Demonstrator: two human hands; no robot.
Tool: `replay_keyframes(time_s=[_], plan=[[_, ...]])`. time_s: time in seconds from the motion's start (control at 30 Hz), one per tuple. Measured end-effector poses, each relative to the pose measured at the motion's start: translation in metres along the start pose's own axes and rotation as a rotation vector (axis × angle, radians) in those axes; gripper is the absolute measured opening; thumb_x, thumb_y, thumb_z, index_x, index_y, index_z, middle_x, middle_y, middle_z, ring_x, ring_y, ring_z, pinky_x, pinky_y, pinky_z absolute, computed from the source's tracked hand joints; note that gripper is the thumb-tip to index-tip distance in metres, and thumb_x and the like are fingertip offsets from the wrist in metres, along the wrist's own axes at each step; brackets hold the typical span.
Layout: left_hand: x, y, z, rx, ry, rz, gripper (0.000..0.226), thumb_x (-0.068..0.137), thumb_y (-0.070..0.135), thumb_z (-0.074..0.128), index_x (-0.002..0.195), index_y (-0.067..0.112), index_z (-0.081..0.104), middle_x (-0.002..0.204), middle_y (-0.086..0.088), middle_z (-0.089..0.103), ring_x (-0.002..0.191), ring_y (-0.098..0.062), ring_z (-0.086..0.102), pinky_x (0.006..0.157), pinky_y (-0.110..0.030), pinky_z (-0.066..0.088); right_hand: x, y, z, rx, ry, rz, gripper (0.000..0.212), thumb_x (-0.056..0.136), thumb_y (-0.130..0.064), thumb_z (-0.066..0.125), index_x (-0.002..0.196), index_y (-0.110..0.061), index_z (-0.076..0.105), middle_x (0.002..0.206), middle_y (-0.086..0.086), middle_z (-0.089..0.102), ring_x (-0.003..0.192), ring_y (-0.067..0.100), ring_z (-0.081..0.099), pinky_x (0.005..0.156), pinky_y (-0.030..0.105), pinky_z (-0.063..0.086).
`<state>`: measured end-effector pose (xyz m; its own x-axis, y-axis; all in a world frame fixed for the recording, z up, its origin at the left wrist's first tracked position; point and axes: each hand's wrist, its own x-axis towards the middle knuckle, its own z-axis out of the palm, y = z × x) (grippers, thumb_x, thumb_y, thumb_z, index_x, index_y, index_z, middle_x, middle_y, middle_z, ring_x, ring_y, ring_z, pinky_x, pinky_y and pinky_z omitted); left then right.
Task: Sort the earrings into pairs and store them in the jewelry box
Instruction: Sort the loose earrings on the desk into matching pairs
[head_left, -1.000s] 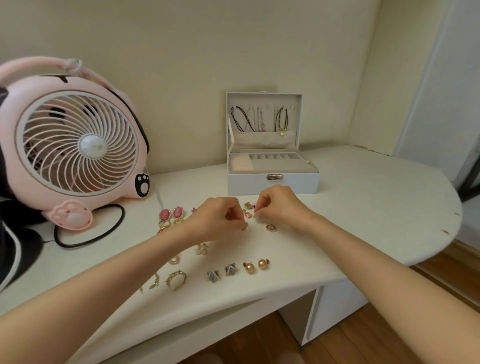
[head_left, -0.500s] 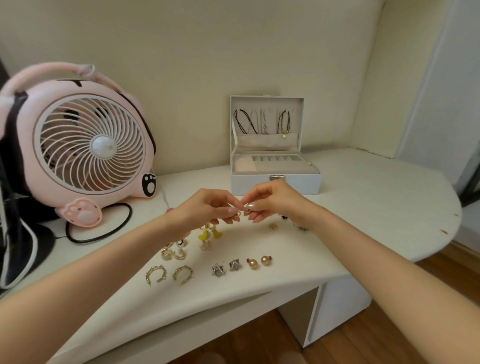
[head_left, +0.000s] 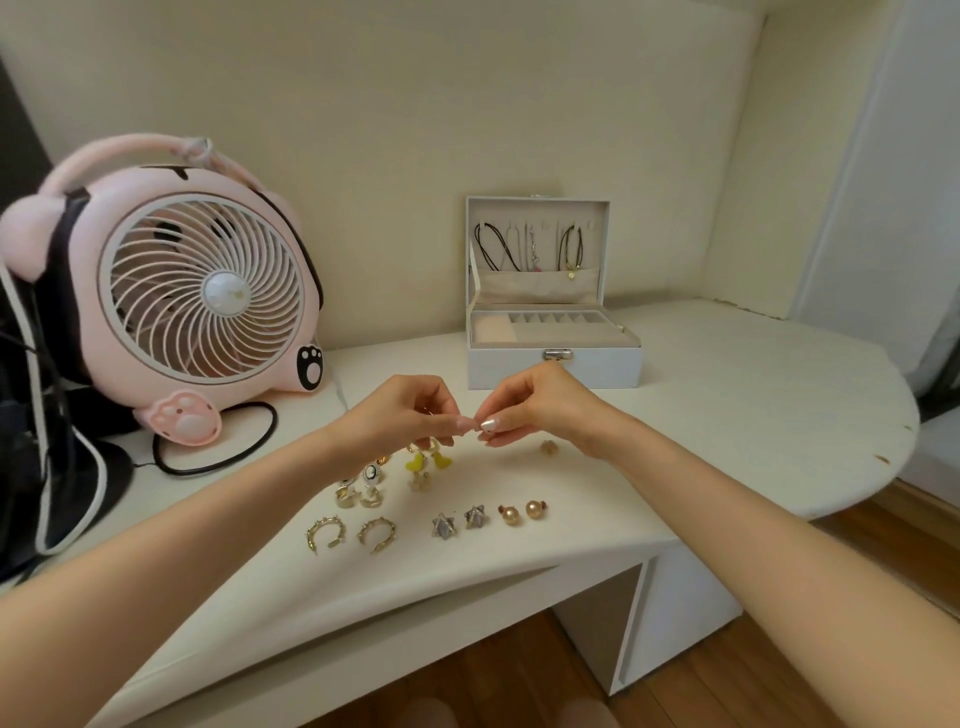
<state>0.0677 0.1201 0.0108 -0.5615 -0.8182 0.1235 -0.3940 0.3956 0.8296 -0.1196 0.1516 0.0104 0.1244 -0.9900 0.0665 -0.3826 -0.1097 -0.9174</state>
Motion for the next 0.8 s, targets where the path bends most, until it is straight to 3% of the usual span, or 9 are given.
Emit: replay_keyframes(time_s=[0.17,0.33,0.47,0.53,0.8], plan=[[-0.006,-0.001,-0.004,0.010,0.000,0.007,0.015,0.081,0.011,0.069,0.089,0.003,0.059,0.071,-0.007,0.067,0.057,-0.008,0.062,0.054,-0.016,0.048,-0.002,-0.001,0.005,0.028,-0.022,-0.019,0.027,0.074,0.021,0.061,0.088,-0.001,0.066,0.083,0.018,0.066,0.075,0.027,0.069,0.070,0.028,0.058],[-0.010,-0.005,-0.008,0.147,-0.018,-0.013,0.014,0.078,0.016,0.073,0.082,0.005,0.064,0.068,-0.003,0.069,0.058,-0.009,0.062,0.054,-0.019,0.045,-0.002,-0.002,0.012,-0.047,-0.055,-0.020,0.030,0.073,0.016,0.066,0.097,-0.002,0.065,0.078,0.011,0.067,0.070,0.020,0.067,0.073,0.032,0.059],[-0.014,-0.010,-0.012,0.263,-0.044,-0.002,0.013,0.073,0.018,0.077,0.075,0.011,0.067,0.069,-0.004,0.068,0.058,-0.003,0.058,0.056,-0.017,0.043,-0.001,-0.003,0.019,-0.099,-0.098,-0.026,0.031,0.073,0.014,0.067,0.100,-0.001,0.064,0.079,0.012,0.070,0.067,0.012,0.067,0.071,0.026,0.058],[-0.017,-0.012,-0.014,0.257,-0.094,-0.012,0.009,0.074,0.014,0.076,0.075,0.012,0.067,0.070,-0.006,0.069,0.059,-0.005,0.059,0.059,-0.022,0.045,-0.002,-0.003,0.022,-0.109,-0.125,-0.024,0.031,0.073,0.015,0.066,0.099,-0.002,0.064,0.078,0.011,0.069,0.065,0.010,0.067,0.069,0.022,0.057],[-0.026,-0.015,-0.018,0.236,-0.195,-0.049,0.010,0.078,0.003,0.070,0.082,0.010,0.065,0.071,-0.006,0.069,0.059,-0.007,0.064,0.053,-0.015,0.047,-0.004,-0.004,0.040,-0.187,-0.178,-0.009,0.038,0.071,0.013,0.069,0.102,-0.007,0.062,0.073,0.004,0.066,0.063,0.013,0.065,0.062,0.019,0.052]])
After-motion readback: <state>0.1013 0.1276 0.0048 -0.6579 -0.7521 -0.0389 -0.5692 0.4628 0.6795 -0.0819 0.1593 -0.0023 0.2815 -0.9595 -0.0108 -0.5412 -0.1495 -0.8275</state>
